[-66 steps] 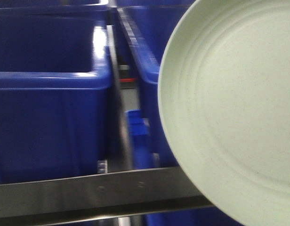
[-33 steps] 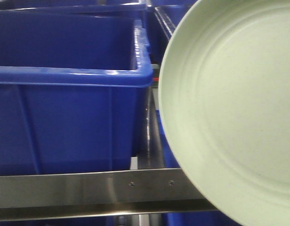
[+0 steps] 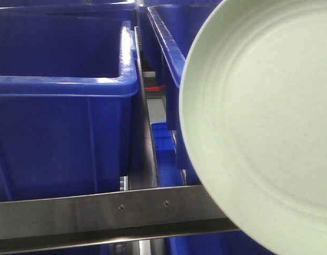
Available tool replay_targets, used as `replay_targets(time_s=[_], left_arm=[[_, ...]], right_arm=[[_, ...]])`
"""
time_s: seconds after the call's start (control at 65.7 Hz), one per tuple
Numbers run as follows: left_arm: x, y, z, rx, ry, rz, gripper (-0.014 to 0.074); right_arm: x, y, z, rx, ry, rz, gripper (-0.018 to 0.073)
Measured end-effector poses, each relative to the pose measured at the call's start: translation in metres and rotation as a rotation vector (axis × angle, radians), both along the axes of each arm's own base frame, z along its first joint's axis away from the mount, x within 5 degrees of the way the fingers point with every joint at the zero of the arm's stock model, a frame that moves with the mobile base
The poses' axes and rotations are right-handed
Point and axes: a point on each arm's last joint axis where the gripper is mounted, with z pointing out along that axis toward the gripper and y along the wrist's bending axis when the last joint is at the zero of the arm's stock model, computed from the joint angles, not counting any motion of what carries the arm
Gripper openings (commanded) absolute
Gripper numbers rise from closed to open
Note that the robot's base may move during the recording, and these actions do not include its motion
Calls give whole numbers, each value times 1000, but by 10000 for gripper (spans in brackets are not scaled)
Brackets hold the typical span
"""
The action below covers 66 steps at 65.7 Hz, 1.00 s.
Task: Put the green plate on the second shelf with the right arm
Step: 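Drive the base up to the shelf rack of blue bins, then lower the plate into the blue bin with the right gripper and release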
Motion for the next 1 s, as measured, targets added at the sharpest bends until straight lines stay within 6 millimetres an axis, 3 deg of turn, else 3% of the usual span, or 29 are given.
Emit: replay_targets(time_s=[0.381, 0.761, 1.005], left_arm=[[0, 0, 0, 0, 0, 0, 130], [0, 0, 0, 0, 0, 0, 130], [0, 0, 0, 0, 0, 0, 130]], right_arm=[[0, 1, 3, 12, -31, 7, 53], [-8, 6, 48, 102, -523, 83, 53], [22, -1, 53, 235, -434, -98, 53]])
